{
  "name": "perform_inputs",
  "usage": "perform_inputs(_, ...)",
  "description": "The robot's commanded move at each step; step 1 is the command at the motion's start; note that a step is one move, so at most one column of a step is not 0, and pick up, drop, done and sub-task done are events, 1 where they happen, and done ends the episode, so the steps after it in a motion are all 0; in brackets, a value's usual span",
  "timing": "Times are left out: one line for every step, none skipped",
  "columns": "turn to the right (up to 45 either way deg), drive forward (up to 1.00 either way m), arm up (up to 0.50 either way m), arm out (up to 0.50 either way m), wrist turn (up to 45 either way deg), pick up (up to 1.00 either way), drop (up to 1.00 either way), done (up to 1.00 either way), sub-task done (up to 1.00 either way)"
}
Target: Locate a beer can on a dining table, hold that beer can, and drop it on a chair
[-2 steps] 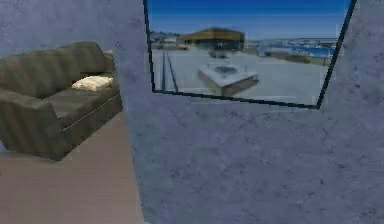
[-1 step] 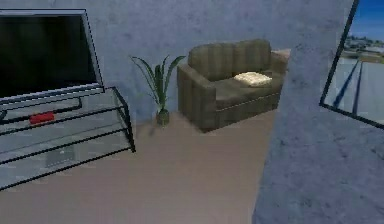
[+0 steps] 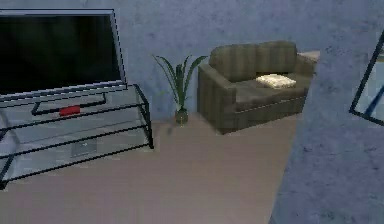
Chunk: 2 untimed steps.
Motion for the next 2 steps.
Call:
perform_inputs(0.0, 0.90, 0.00, 0.00, 0.0, 0.00, 0.00, 0.00, 0.00)
perform_inputs(3.0, 0.00, 0.00, 0.00, 0.0, 0.00, 0.00, 0.00, 0.00)
